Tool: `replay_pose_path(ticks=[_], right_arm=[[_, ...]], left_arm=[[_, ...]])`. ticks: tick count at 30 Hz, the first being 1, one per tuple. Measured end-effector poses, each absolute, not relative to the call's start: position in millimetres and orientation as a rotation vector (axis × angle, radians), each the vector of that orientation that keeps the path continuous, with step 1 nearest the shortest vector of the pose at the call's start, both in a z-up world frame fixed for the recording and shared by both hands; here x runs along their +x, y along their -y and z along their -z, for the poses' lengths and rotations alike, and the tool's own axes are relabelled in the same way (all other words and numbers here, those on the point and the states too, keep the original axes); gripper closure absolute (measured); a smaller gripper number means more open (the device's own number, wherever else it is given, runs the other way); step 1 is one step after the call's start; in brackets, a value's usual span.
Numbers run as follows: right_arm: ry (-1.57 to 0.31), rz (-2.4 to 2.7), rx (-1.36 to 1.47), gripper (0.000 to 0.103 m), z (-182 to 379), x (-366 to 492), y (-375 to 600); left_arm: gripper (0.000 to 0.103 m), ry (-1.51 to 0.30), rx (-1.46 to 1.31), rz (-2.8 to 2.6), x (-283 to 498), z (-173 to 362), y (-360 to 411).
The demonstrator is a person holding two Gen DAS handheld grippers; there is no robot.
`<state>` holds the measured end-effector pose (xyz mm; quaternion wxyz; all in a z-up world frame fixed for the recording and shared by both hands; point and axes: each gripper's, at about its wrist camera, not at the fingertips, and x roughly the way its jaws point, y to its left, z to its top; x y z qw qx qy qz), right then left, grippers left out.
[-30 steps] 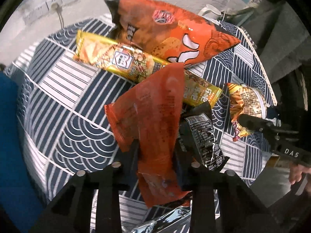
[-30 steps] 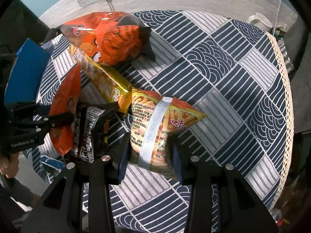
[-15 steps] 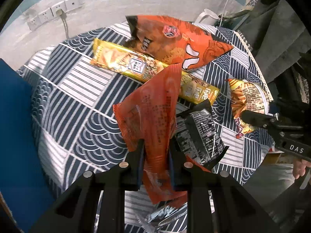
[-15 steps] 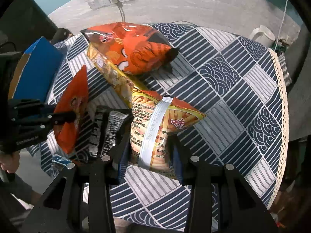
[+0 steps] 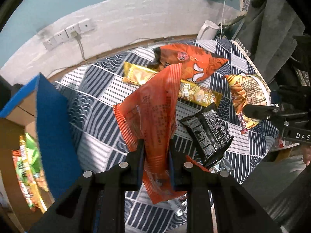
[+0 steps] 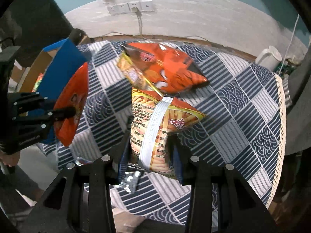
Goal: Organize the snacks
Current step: 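Lift both bags and carry them over the cardboard box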
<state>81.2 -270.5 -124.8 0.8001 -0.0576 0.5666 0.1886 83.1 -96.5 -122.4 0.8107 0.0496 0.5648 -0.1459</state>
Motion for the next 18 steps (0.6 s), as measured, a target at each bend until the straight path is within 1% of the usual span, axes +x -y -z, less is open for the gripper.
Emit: replay_pose_path(ticks=[9,18], right_arm=[[-1.163,-0.458,-0.169,0.065,98.2,73.4,235.8],[-1.120,-0.503,-0.191,0.065,73.3,69.6,203.9]], left_arm=[[0.082,-1.090,0.168,0.279,69.1,79.9,73.5],[0.082,-1.026,0.181,0.241,53.7,48.1,43.8]])
